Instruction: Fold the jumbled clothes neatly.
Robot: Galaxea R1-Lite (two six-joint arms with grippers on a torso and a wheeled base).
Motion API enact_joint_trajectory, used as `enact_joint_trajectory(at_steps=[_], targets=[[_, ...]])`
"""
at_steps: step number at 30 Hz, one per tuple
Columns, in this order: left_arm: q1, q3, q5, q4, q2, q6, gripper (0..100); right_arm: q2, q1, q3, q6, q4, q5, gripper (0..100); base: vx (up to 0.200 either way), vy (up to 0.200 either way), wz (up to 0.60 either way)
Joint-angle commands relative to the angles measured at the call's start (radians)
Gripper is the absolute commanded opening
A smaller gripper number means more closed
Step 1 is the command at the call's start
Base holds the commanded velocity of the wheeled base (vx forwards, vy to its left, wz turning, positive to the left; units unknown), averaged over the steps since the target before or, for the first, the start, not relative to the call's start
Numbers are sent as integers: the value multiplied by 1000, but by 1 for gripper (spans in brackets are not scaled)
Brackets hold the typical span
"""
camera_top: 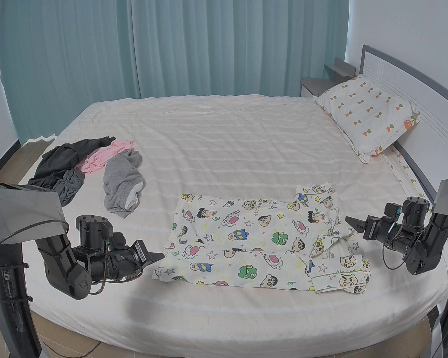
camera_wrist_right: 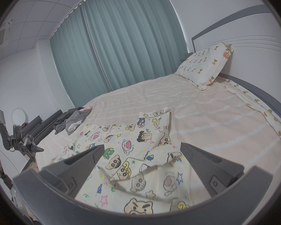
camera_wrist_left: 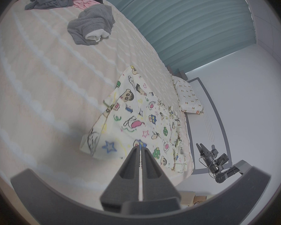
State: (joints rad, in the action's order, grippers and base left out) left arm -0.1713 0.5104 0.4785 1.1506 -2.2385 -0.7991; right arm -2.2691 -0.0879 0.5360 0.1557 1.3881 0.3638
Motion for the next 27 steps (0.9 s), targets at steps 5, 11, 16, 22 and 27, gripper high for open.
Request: enact_joint_trajectory(at_steps=[5, 11, 16, 22, 27], targets=[[-4, 2, -24, 8, -4, 3, 0, -6, 8, -4, -1, 0, 1, 100, 40, 0, 0], [-11, 19, -58, 8, -4, -40, 0, -9, 10, -5, -1, 0, 0, 100, 0, 0, 0], [-11, 26, -58, 8, -3, -55, 0, -9, 14, -5, -1, 0, 0, 100, 0, -160, 0], [-16, 25, -60, 8, -3, -55, 0, -10, 22, -10, -1, 0, 0, 100, 0, -200, 0], [-16, 25, -60, 8, -3, -55, 0, -12, 22, -10, -1, 0, 0, 100, 0, -200, 0]])
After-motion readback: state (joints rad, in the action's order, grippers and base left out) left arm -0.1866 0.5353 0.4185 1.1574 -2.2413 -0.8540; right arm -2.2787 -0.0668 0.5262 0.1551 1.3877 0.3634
